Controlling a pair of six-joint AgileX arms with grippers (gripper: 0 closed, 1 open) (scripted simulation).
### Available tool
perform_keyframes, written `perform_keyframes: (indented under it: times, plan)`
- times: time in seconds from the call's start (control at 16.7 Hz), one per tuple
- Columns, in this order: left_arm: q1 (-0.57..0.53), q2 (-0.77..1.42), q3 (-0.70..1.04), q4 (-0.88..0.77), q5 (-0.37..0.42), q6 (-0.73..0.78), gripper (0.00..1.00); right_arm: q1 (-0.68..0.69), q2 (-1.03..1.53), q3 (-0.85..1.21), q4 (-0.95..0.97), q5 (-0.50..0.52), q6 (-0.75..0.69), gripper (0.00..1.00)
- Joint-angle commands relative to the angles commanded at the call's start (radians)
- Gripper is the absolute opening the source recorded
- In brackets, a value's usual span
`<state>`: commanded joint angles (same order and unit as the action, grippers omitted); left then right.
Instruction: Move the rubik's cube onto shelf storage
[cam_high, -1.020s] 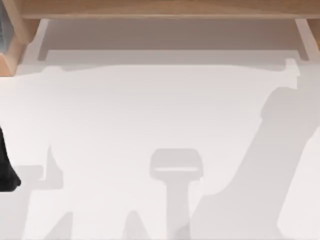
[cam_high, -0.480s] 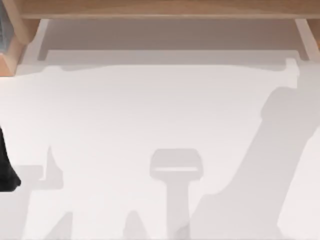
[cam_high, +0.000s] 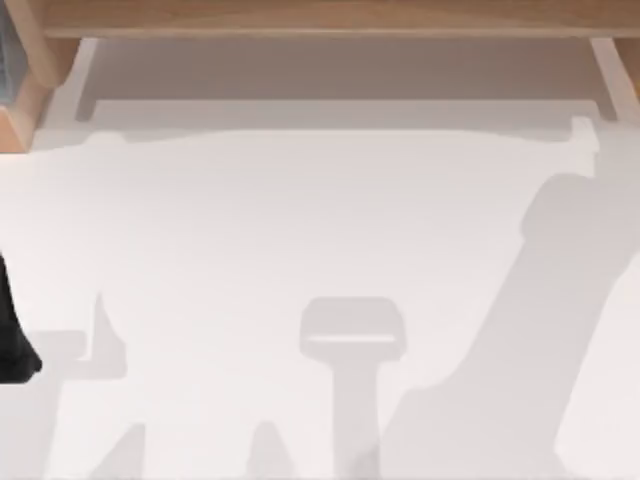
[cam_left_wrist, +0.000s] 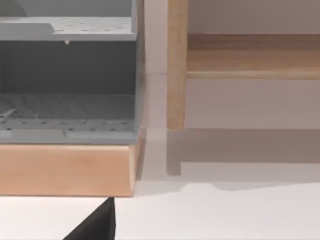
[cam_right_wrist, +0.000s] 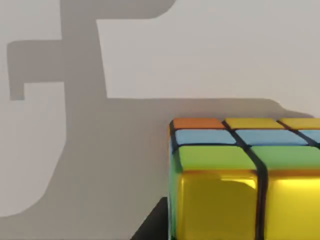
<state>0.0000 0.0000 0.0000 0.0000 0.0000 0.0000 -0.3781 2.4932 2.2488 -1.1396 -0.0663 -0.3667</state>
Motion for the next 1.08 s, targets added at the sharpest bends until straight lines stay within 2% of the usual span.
perform_keyframes:
  times: [0.3, 0.84, 1.08]
  plan:
    - [0.000, 0.000, 0.000, 0.000, 0.000, 0.000, 1.00, -0.004, -0.007, -0.001, -0.012, 0.006, -0.004, 0.00]
    - [0.000, 0.000, 0.000, 0.000, 0.000, 0.000, 1.00, 0.036, -0.121, 0.085, -0.325, 0.108, -0.088, 0.00]
    - [0.000, 0.000, 0.000, 0.000, 0.000, 0.000, 1.00, 0.029, -0.101, 0.117, -0.341, 0.096, -0.092, 0.00]
